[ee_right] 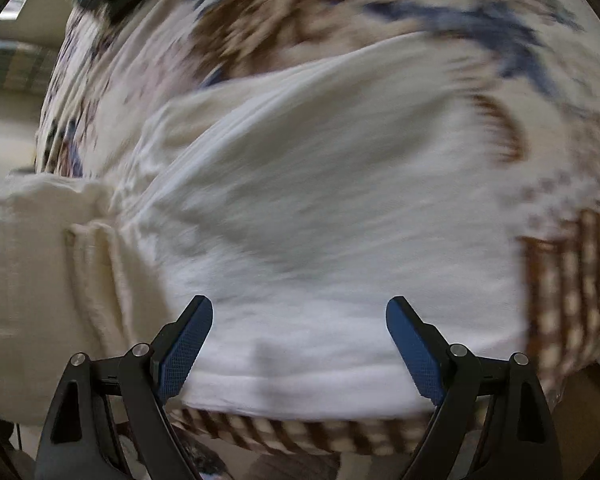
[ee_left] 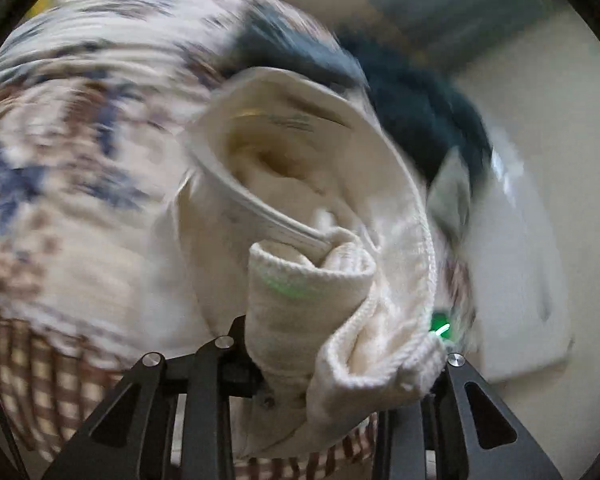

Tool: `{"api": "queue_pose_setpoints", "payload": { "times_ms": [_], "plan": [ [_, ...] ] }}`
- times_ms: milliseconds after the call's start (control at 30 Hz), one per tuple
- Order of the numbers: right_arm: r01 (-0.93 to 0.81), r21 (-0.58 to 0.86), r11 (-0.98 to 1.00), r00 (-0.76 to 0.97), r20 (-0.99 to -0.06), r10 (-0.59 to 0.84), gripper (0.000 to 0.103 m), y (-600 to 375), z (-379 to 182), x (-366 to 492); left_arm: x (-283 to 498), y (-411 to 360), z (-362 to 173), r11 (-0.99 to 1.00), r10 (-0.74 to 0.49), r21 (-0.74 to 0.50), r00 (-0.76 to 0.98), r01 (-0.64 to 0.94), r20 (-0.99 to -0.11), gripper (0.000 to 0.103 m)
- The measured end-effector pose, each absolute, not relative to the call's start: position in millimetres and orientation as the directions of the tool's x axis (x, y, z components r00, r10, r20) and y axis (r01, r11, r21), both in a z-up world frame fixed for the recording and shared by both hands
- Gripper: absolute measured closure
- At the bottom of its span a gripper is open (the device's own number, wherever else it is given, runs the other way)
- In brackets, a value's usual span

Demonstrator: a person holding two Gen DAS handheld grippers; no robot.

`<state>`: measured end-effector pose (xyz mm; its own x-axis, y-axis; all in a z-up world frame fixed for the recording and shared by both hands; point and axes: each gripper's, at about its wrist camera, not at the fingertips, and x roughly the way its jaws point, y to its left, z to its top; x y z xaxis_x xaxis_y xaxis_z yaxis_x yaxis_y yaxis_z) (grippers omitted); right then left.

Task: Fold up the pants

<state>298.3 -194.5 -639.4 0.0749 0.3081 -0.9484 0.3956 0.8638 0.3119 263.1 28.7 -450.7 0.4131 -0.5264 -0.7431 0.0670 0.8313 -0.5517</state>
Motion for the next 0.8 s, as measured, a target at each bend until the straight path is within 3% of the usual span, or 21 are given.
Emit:
{"api": "queue_pose_setpoints", "payload": {
  "times_ms": [167,333,467,567,633,700,800],
  "plan": [
    [0.471,0.258,0.844,0.094,-0.966,0.242,0.012,-263.1,-627.3,270.3,269.8,-78.9,-517.9,0.91,-0.414,-0.397,0.223,0.12,-0.882,0.077],
    [0.534,0.197,0.822,0.083,-0.98,0.181,0.012,-323.5,-625.3,249.3,273.7,-111.4,-562.3,0.95,-0.303,-0.283,0.178,0.13,-0.936,0.077],
    [0.547,0.21,0.811,0.103,-0.978,0.183,0.012,-348.7,-623.9,243.3,265.4,-119.6,-566.6,0.96,-0.262,-0.241,0.163,0.142,-0.951,0.075],
    [0.539,0.255,0.803,0.127,-0.967,0.222,0.012,-359.6,-619.2,245.3,267.9,-122.0,-550.7,0.964,-0.239,-0.217,0.148,0.153,-0.96,0.066],
    [0.52,0.305,0.797,0.154,-0.952,0.264,0.012,-361.6,-613.4,248.9,269.4,-120.5,-533.6,0.964,-0.234,-0.206,0.164,0.167,-0.958,0.052],
    [0.493,0.34,0.801,0.175,-0.94,0.292,0.012,-360.1,-605.8,257.1,266.8,-112.2,-510.5,0.969,-0.212,-0.173,0.227,0.177,-0.951,0.007],
    [0.44,0.411,0.798,0.213,-0.911,0.352,0.012,-346.8,-596.7,274.6,263.9,-92.7,-484.8,0.98,-0.158,-0.114,0.287,0.164,-0.945,0.002]
  ]
}}
